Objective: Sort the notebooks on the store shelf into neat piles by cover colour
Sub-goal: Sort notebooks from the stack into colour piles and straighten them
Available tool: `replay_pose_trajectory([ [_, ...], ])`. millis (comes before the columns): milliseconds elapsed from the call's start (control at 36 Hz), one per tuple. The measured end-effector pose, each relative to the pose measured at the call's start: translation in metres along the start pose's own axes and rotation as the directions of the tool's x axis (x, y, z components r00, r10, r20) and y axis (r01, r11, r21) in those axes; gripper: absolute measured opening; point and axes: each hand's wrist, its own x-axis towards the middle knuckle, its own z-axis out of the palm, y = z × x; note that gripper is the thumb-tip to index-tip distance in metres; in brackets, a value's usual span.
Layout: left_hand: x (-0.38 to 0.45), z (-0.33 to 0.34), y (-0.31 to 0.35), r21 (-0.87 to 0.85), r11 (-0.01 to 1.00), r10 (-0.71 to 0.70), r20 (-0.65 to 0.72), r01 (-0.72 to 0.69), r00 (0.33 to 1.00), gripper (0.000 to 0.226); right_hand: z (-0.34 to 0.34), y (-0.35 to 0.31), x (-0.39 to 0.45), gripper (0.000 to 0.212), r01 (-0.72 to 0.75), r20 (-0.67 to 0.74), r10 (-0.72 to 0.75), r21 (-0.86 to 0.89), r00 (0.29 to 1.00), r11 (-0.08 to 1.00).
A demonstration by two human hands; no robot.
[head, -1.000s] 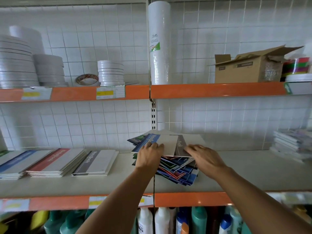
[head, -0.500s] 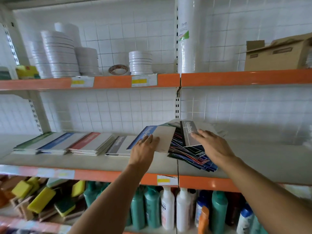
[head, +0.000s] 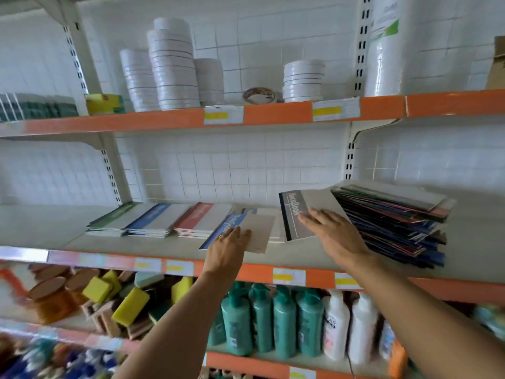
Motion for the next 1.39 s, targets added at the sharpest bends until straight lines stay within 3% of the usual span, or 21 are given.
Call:
replay_pose_trajectory([
  [111, -0.006, -0.001, -0.022, -0.066, 0.997, -0.029, 0.061, 0.033, 0.998, 0.047, 0.005, -0.033, 0.010, 0.072, 0.020, -0.029, -0.019, 0.049, 0.999, 0.999],
  [167, -0.008, 0.002, -0.032, -0.011, 0.997, -0.074, 0.134, 0.076, 0.988, 0.051, 0.007, -0.045, 0.015, 0.078, 0.044, -0.024, -0.041, 0.096, 0.999, 0.994],
  [222, -0.009, 0.005, -0.040, -0.020, 0.996, -0.089, 0.131, 0.092, 0.987, 0.052, 0.012, -0.054, 0.018, 0.079, 0.043, 0.112, -0.059, 0.138, 0.992, 0.990],
  [472, -0.006, 0.024, -0.079, -0.028, 0.989, -0.136, 0.166, 0.143, 0.977, 0.052, 0.057, -0.076, 0.049, 0.074, -0.007, 0.283, -0.043, 0.174, 0.958, 0.985],
  [639, 0.007, 0.030, -0.100, 0.002, 0.981, -0.195, 0.134, 0.196, 0.972, 0.053, 0.091, -0.074, 0.084, 0.073, -0.023, 0.306, -0.030, 0.167, 0.952, 0.986],
  [750, 0.022, 0.034, -0.110, 0.000, 0.973, -0.231, 0.125, 0.233, 0.965, 0.052, 0.105, -0.073, 0.104, 0.059, -0.014, 0.345, -0.044, 0.165, 0.938, 0.986],
  [861, 0.034, 0.038, -0.118, 0.014, 0.967, -0.254, 0.120, 0.254, 0.960, 0.051, 0.116, -0.073, 0.117, 0.066, -0.003, 0.378, -0.063, 0.173, 0.924, 0.985],
  [972, 0.040, 0.043, -0.131, -0.012, 0.971, -0.237, 0.110, 0.240, 0.965, 0.050, 0.131, -0.071, 0.128, 0.056, 0.024, 0.455, -0.126, 0.223, 0.882, 0.975],
  [1083, 0.041, 0.050, -0.145, 0.002, 0.971, -0.238, 0.086, 0.239, 0.967, 0.049, 0.138, -0.074, 0.135, 0.070, 0.020, 0.539, -0.150, 0.240, 0.829, 0.971],
  [1167, 0.043, 0.054, -0.159, -0.029, 0.979, -0.202, -0.047, 0.200, 0.978, 0.047, 0.142, -0.077, 0.141, 0.065, 0.007, 0.538, -0.133, 0.229, 0.832, 0.973],
  [1389, 0.048, 0.073, -0.213, 0.036, 0.990, -0.132, -0.065, 0.135, 0.989, 0.055, 0.148, -0.094, 0.152, 0.054, -0.015, 0.492, -0.035, 0.097, 0.870, 0.995],
])
